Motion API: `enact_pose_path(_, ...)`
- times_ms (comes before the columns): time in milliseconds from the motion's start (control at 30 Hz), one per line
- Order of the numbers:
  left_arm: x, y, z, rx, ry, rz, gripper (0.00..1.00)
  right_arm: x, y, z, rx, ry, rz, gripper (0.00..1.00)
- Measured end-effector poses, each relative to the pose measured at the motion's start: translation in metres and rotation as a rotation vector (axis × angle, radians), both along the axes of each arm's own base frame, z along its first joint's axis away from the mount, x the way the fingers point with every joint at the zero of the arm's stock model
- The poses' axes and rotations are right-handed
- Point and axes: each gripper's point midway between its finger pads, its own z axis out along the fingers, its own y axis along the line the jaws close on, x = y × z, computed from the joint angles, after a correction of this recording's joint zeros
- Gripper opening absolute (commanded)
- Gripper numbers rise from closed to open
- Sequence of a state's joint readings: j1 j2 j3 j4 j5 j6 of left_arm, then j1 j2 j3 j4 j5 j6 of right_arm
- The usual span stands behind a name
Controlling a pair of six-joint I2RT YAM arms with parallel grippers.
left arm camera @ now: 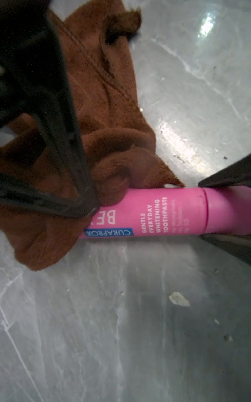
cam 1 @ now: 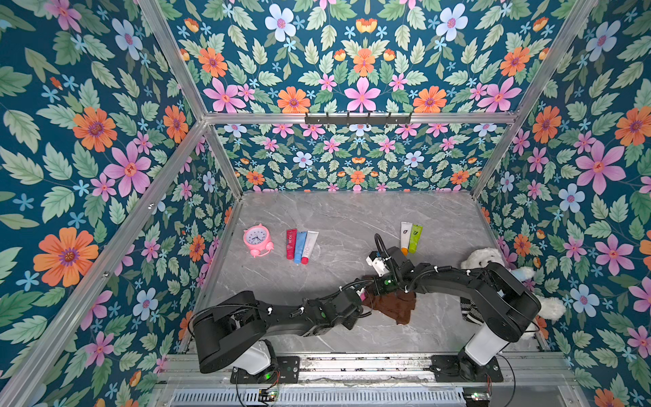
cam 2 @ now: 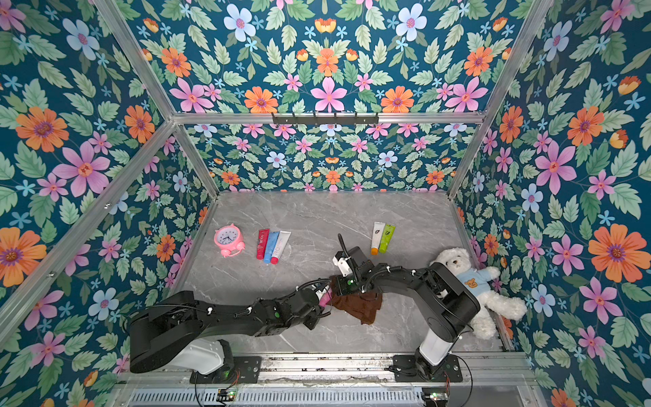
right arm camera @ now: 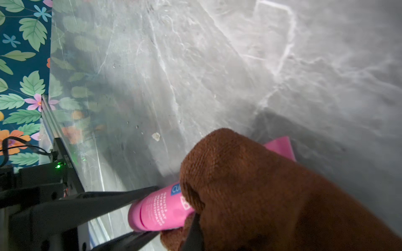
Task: Wipe the surface of the toothpaste tube
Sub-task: Wipe the dirt from the toothpaste tube.
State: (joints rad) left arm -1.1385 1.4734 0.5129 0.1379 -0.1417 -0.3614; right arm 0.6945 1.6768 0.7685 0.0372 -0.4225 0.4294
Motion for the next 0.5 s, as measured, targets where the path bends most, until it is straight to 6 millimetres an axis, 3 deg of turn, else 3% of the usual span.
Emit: enact_pose_path(500,-0.0002,0.0019,0.0009,-0.001,-0.002,0.004,0.00,-0.0020,0.0019,0.0028,0.027,0.011,-0.035,0.00)
